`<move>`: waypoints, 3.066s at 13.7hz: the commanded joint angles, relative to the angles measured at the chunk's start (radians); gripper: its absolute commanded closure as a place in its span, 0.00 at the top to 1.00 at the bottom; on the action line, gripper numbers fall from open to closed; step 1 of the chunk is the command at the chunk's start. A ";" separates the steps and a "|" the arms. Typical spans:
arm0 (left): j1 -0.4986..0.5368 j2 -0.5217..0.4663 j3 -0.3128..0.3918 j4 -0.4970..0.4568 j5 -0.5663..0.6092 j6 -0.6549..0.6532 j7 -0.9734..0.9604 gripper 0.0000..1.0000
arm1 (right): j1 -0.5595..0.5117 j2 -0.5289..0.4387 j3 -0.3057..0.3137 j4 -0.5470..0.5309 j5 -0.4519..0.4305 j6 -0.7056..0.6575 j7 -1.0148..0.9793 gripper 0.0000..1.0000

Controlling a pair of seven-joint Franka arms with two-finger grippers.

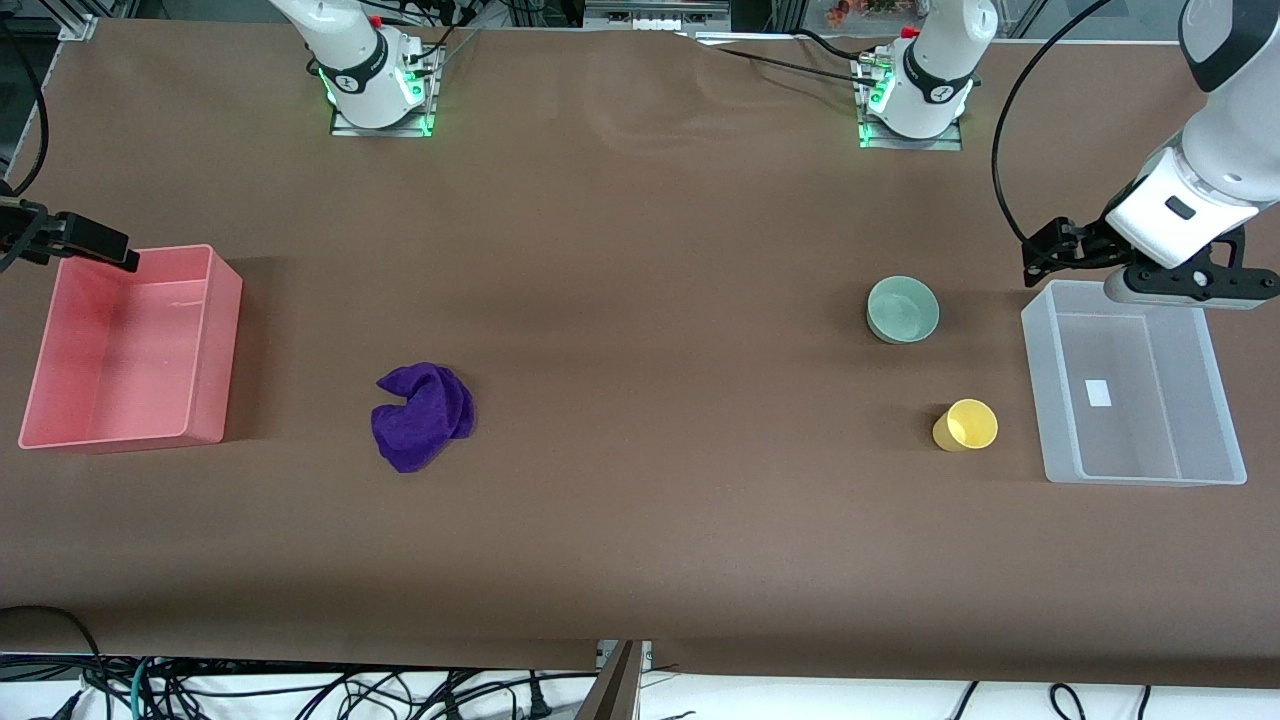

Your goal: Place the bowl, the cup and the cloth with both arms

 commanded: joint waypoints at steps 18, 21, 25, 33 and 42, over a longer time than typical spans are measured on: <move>-0.004 -0.013 0.009 0.002 -0.012 -0.097 -0.003 1.00 | 0.026 0.094 0.004 -0.008 -0.013 0.017 -0.032 1.00; -0.004 -0.013 0.008 0.002 -0.010 -0.097 -0.002 1.00 | 0.034 0.186 0.010 -0.010 0.017 0.034 -0.035 1.00; -0.007 -0.007 0.008 0.002 -0.009 -0.094 -0.002 1.00 | 0.111 0.261 0.021 -0.068 0.071 0.243 0.032 1.00; -0.015 0.073 0.006 -0.117 -0.010 -0.174 0.118 1.00 | 0.148 0.393 0.144 -0.288 0.053 0.780 0.310 1.00; 0.026 0.223 -0.042 -0.581 0.037 0.609 0.479 1.00 | 0.192 0.425 0.144 -0.425 -0.133 0.919 0.367 0.28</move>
